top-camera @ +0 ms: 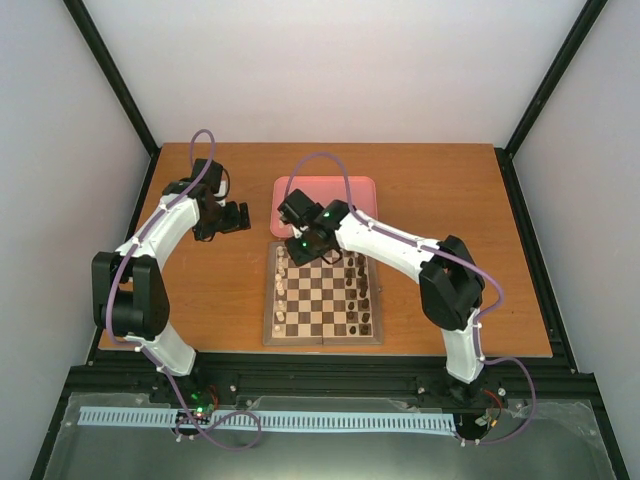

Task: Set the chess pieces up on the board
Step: Place the chess piece on the chessboard.

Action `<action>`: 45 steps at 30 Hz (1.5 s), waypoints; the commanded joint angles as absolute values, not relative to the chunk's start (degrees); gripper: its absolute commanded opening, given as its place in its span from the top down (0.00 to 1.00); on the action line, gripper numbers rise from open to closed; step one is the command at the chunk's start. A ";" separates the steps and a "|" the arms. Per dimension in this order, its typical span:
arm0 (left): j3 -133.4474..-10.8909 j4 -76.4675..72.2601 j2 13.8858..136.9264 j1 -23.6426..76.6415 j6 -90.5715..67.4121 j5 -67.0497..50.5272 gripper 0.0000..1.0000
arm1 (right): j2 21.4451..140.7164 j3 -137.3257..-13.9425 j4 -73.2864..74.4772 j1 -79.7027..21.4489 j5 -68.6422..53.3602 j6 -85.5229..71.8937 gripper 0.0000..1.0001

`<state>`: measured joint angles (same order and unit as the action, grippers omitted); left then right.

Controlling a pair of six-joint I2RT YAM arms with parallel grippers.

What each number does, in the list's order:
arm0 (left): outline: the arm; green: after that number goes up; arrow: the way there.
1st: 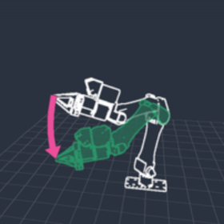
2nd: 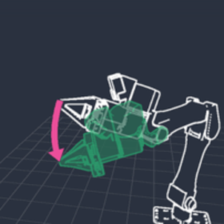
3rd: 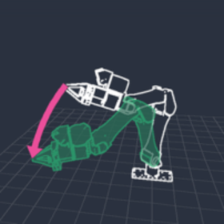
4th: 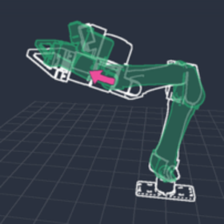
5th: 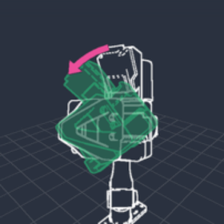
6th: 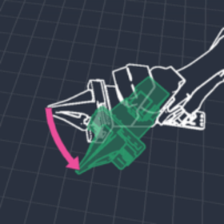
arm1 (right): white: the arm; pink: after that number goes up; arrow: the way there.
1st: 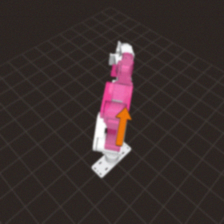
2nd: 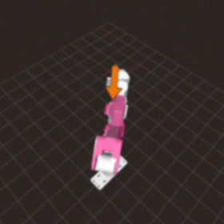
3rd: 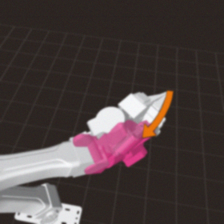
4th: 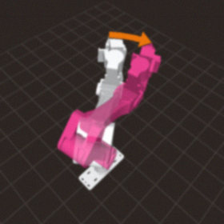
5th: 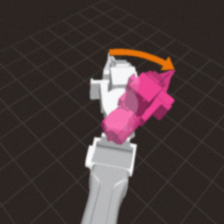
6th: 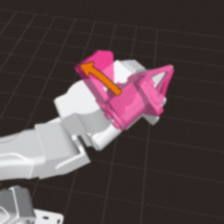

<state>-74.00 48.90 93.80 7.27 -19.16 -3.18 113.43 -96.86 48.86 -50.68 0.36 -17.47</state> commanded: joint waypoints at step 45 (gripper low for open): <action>-75.01 48.00 93.88 7.60 -18.01 -2.71 0.00 | 125.25 -98.70 37.08 -51.86 2.01 -16.32 0.95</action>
